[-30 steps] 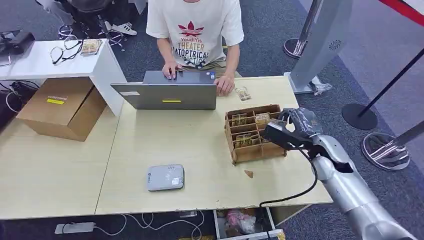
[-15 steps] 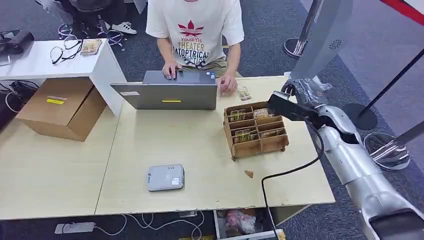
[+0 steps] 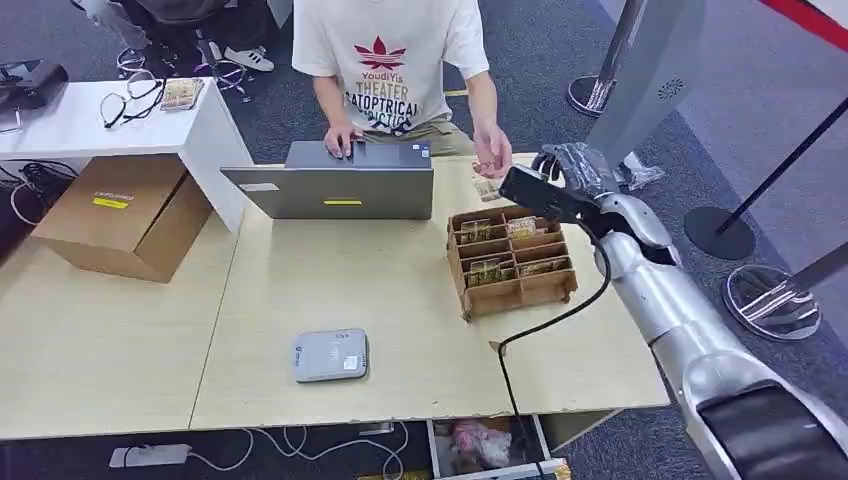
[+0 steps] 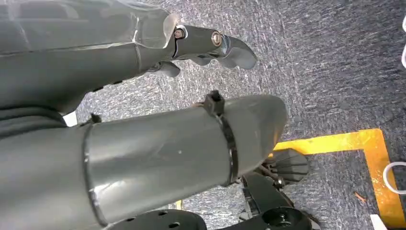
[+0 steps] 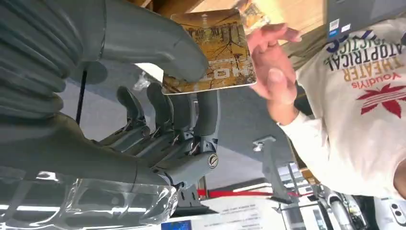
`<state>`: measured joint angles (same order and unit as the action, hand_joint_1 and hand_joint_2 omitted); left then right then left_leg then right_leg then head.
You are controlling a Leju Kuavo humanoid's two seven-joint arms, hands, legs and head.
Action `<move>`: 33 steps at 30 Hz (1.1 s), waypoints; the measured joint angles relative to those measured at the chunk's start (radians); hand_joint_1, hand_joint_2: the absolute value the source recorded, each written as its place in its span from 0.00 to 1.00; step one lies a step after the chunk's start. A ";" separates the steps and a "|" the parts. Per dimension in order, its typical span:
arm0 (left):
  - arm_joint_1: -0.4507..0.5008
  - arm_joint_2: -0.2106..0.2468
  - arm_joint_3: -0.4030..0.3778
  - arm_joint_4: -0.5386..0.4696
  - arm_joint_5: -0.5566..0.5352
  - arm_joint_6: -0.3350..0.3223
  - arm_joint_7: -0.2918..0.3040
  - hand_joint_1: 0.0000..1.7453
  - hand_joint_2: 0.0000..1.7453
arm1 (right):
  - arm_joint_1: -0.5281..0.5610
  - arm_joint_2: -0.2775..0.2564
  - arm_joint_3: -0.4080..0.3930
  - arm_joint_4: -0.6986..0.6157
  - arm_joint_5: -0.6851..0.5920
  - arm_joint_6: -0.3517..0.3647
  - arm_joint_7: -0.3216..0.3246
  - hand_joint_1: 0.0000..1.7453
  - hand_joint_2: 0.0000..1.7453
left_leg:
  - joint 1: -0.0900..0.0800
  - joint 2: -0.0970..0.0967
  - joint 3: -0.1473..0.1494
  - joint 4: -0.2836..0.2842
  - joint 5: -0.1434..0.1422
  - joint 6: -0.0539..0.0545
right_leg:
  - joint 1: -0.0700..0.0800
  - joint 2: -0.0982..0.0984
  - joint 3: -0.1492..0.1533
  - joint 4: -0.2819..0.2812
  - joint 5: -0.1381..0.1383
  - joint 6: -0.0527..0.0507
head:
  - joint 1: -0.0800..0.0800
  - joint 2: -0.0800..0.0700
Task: Pass the card to the sensor for recognition and then transmit it.
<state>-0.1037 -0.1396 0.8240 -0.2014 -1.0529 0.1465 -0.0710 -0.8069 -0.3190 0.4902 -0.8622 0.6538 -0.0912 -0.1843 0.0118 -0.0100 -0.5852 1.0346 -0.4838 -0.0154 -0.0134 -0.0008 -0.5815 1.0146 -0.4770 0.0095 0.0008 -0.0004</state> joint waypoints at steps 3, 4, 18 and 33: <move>-0.002 -0.002 -0.003 0.000 -0.005 0.000 0.007 0.00 0.00 | -0.028 0.027 0.007 0.047 0.007 -0.002 0.007 0.85 1.00 | 0.000 0.000 0.000 0.000 0.000 0.000 | 0.000 0.000 0.000 0.000 0.000 0.000 | 0.000 0.000; -0.002 -0.002 -0.005 0.000 -0.007 0.000 0.008 0.00 0.00 | -0.040 0.036 0.008 0.065 0.008 -0.003 0.008 0.85 1.00 | 0.000 0.000 0.000 0.000 0.000 0.000 | 0.000 0.000 0.000 0.000 0.000 0.000 | 0.000 0.000; -0.003 -0.002 -0.024 0.000 -0.020 0.000 0.018 0.00 0.00 | -0.116 0.100 0.027 0.240 0.013 -0.027 0.011 0.87 1.00 | 0.000 0.000 0.000 0.000 0.000 0.000 | 0.000 0.000 0.000 0.000 0.000 0.000 | 0.000 0.000; 0.003 -0.002 -0.024 0.000 -0.009 0.011 0.021 0.00 0.00 | -0.135 0.130 0.033 0.308 0.011 -0.023 0.002 0.00 1.00 | 0.000 0.000 0.000 0.000 0.000 0.000 | 0.000 0.000 0.000 0.000 0.000 0.000 | 0.000 0.000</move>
<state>-0.1009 -0.1415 0.7996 -0.2014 -1.0620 0.1572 -0.0504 -0.9420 -0.1892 0.5234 -0.5539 0.6645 -0.1141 -0.1823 0.0117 -0.0104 -0.5854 1.0347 -0.4838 -0.0153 -0.0134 -0.0010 -0.5816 1.0144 -0.4771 0.0096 0.0011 -0.0004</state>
